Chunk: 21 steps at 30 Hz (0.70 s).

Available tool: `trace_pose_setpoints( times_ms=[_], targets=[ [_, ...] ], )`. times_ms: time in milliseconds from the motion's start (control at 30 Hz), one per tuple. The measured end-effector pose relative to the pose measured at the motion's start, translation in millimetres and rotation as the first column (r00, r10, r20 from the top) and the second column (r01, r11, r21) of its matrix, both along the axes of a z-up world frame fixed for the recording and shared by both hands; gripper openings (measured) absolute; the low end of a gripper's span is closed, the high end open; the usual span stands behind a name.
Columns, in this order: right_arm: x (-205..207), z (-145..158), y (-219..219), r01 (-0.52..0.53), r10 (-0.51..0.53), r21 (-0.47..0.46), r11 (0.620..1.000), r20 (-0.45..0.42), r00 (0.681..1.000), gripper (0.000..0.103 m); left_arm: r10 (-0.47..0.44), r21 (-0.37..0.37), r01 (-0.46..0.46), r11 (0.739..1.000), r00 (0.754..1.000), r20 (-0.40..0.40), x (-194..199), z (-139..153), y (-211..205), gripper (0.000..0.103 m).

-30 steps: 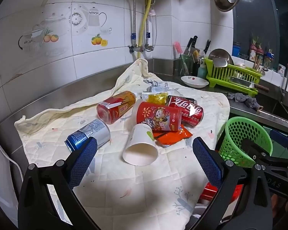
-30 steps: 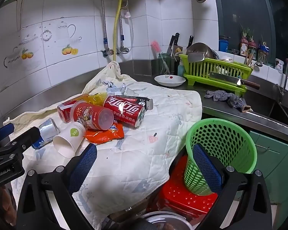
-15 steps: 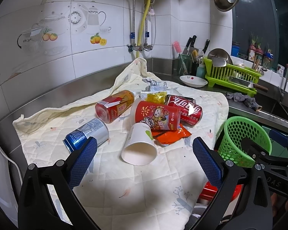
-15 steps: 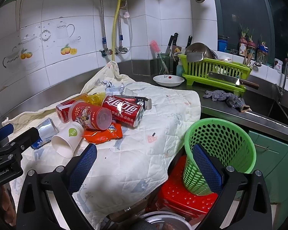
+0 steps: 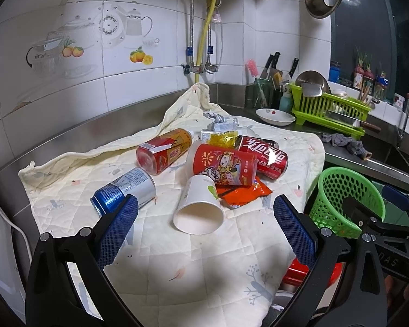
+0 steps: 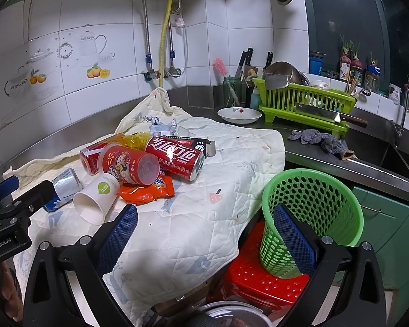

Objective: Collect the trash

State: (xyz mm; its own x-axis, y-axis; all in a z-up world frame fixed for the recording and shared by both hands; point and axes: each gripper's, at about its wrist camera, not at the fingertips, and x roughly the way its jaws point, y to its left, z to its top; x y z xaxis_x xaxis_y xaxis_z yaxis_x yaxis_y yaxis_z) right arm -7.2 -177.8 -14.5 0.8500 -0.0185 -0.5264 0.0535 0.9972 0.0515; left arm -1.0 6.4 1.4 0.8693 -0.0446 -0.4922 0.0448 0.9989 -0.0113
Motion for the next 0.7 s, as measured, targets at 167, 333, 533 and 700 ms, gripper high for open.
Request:
trace_pose_setpoints(
  times_ms=[167,333,533,700],
  targets=[
    [-0.2,0.7,-0.2,0.002,-0.002,0.000,1.000,0.000,1.000,0.097,0.007,-0.006,-0.007,1.000,1.000,0.007,-1.5,1.4,3.5,0.098],
    [-0.8,2.9,-0.2,0.003,-0.002,-0.004,1.000,0.003,1.000,0.097,0.006,-0.004,-0.006,1.000,1.000,0.009,0.5,1.8,5.0,0.098],
    [-1.7,4.8,0.6,0.003,-0.003,-0.007,1.000,0.006,1.000,0.097,0.009,-0.006,-0.009,1.000,1.000,0.007,2.0,2.3,6.7,0.098],
    [-1.7,4.9,0.4,0.001,-0.001,-0.009,1.000,0.006,1.000,0.097,0.009,-0.007,-0.009,1.000,1.000,0.007,-2.2,1.1,3.5,0.098]
  ],
)
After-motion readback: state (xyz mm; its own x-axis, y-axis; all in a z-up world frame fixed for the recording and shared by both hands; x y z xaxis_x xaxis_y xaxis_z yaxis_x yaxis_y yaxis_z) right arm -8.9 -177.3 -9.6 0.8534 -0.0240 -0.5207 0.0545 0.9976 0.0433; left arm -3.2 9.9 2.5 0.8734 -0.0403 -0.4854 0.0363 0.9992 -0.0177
